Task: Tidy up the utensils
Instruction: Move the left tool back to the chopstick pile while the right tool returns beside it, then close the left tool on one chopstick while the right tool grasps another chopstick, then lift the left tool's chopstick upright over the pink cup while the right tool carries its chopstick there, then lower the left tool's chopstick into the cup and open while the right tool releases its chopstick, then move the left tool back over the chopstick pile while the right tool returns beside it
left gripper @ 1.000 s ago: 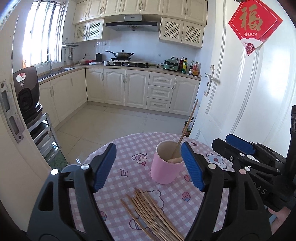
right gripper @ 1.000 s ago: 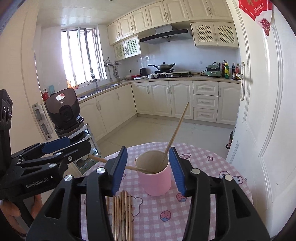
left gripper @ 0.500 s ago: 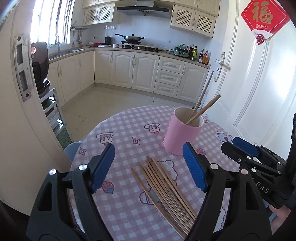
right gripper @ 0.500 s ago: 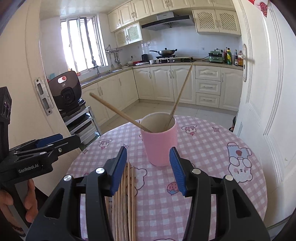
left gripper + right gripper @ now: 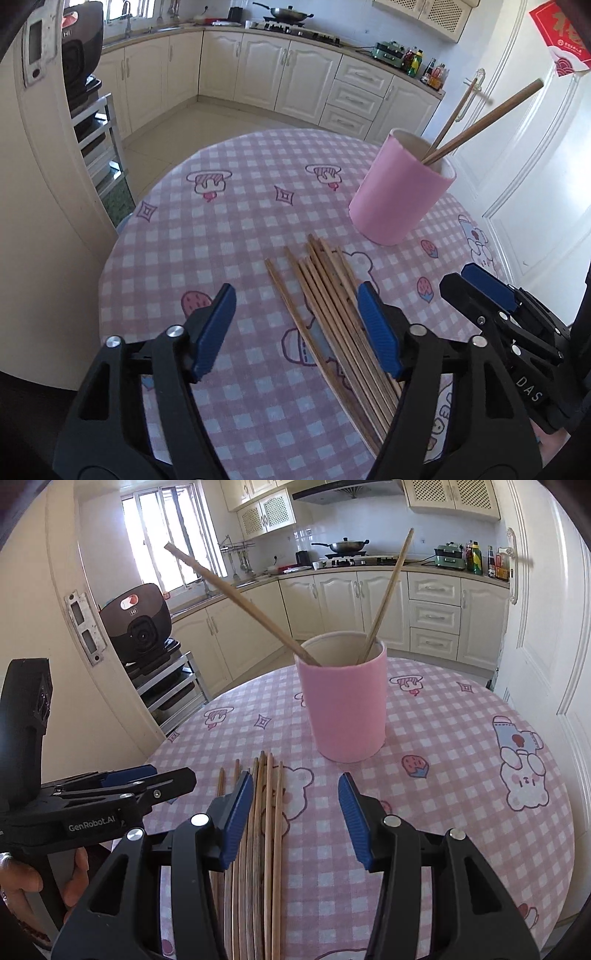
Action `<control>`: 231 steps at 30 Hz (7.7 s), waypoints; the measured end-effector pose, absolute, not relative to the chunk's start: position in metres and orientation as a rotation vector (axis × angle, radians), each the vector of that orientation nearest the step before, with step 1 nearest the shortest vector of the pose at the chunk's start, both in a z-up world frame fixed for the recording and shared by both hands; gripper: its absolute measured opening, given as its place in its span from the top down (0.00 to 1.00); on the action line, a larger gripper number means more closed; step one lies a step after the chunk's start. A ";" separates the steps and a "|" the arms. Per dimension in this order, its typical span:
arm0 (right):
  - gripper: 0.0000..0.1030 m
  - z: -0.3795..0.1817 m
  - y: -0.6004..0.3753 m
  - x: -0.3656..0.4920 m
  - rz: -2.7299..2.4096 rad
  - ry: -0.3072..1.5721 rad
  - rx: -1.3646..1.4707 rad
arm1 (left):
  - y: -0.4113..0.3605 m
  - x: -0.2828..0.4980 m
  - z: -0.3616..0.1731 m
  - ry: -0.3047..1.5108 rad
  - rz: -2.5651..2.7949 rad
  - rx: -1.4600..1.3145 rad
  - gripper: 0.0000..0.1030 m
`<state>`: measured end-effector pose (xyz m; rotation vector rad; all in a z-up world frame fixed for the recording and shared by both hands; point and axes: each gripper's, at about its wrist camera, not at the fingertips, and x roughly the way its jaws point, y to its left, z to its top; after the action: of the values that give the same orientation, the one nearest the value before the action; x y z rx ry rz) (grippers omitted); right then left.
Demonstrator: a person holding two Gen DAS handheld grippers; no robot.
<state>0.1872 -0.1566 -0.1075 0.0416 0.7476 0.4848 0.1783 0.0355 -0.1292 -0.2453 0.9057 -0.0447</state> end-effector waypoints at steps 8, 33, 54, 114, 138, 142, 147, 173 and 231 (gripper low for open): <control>0.56 -0.128 -0.151 0.193 0.518 0.816 0.031 | 0.032 0.192 -0.160 1.037 -0.031 -0.283 0.63; 0.56 -0.147 -0.146 0.203 0.531 0.904 0.013 | 0.022 0.217 -0.175 1.120 0.048 -0.144 0.80; 0.71 -0.160 -0.114 0.221 0.527 0.991 -0.141 | 0.017 0.225 -0.175 1.112 -0.089 0.024 0.87; 0.96 0.016 -0.216 0.221 0.456 0.419 0.222 | 0.032 0.202 0.046 0.543 -0.225 -0.202 0.95; 0.96 0.039 -0.178 0.283 0.430 0.128 0.161 | 0.018 0.260 0.082 0.318 -0.301 -0.191 0.95; 0.96 0.026 -0.176 0.285 0.432 0.115 0.161 | 0.018 0.267 0.061 0.337 -0.298 -0.197 0.95; 0.96 0.006 -0.178 0.287 0.422 0.148 0.147 | 0.012 0.275 0.037 0.385 -0.292 -0.194 0.95; 0.96 -0.040 -0.195 0.257 0.466 0.365 0.193 | 0.014 0.275 -0.007 0.617 -0.186 -0.194 0.90; 0.76 -0.114 -0.182 0.168 0.525 0.706 0.232 | 0.034 0.194 -0.161 1.142 -0.001 -0.347 0.51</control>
<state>0.1683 -0.1816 -0.1143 0.2316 0.7062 0.5250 0.1935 0.0336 -0.1610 -0.3475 1.1419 -0.0010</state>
